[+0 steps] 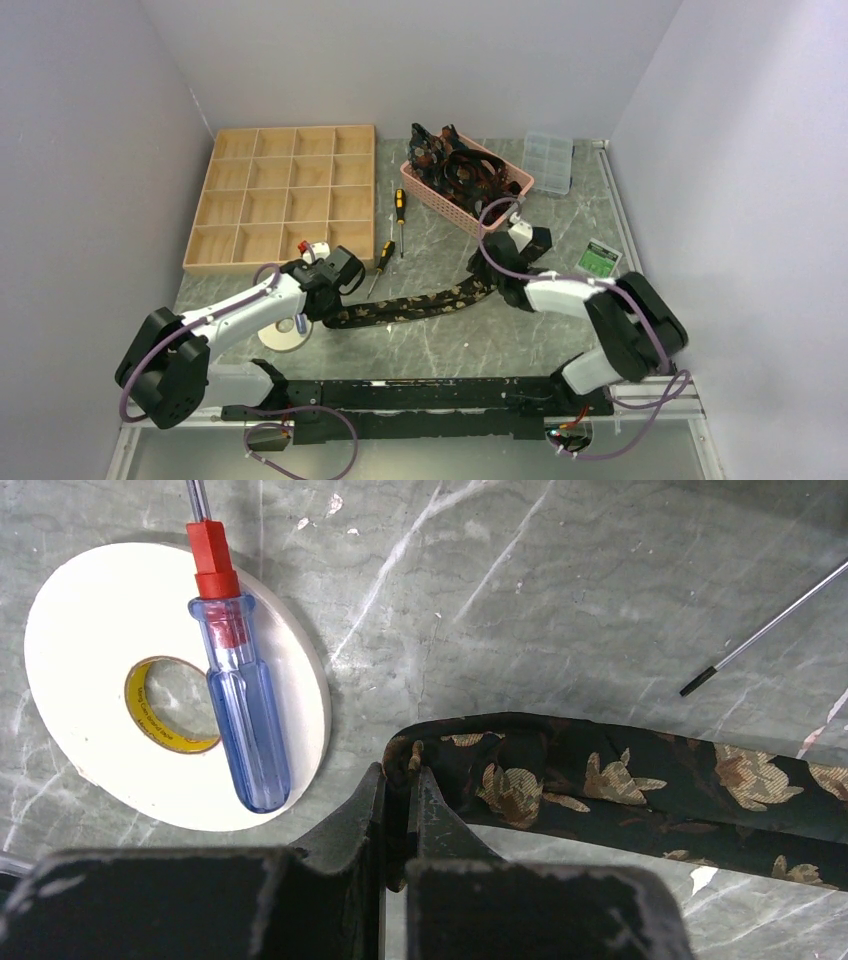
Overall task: Roll the ties
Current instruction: Roll the tie at the center of the board.
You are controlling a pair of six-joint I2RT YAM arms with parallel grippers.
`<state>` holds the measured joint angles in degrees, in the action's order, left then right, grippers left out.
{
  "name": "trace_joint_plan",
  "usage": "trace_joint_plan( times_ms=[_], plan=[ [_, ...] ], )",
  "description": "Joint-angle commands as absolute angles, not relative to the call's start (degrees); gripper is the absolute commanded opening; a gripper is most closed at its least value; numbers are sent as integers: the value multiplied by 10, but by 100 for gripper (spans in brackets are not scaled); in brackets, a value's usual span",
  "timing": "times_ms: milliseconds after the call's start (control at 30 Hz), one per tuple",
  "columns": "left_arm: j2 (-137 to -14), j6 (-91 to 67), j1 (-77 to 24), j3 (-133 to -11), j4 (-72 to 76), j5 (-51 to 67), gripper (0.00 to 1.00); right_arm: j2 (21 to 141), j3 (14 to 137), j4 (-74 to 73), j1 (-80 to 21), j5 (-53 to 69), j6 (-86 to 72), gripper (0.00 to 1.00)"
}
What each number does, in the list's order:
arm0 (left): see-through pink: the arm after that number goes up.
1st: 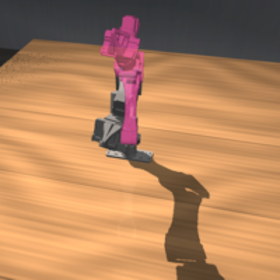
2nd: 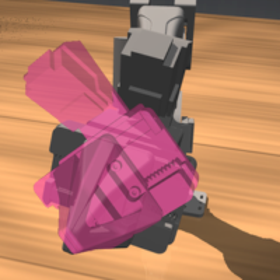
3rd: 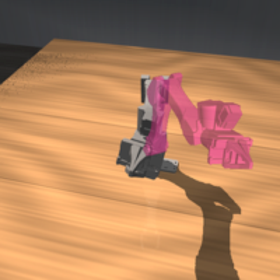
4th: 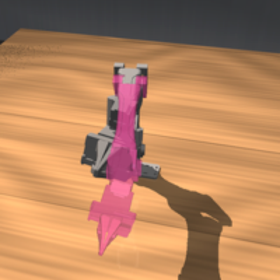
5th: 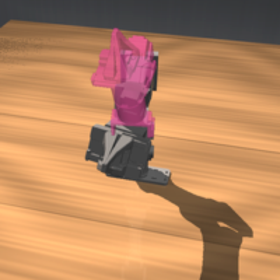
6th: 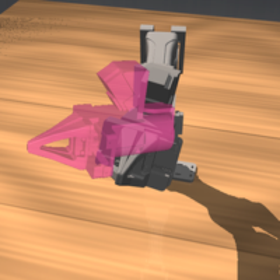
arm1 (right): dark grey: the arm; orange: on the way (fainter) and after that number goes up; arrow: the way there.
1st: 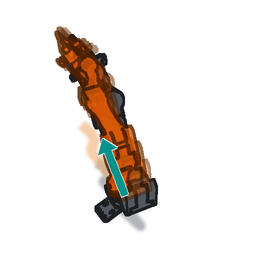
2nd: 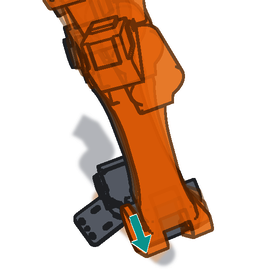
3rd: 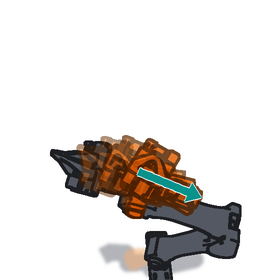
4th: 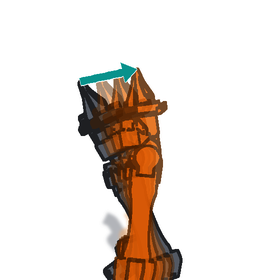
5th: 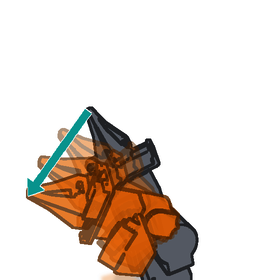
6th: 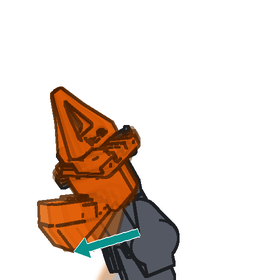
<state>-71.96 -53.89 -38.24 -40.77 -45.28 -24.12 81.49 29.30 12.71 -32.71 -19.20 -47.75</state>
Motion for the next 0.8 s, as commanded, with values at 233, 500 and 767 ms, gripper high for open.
trace_joint_plan(
  times_ms=[233,500,767],
  plan=[
    [-714,-543,-387,-387,-421,-258,3,858,273,91,-153,-130,-519,47],
    [-728,-527,-388,-405,-405,-268,3,726,205,45,-150,-155,-511,48],
    [-770,-531,-412,-460,-454,-309,3,622,287,-11,-273,-243,-445,54]
  ],
)
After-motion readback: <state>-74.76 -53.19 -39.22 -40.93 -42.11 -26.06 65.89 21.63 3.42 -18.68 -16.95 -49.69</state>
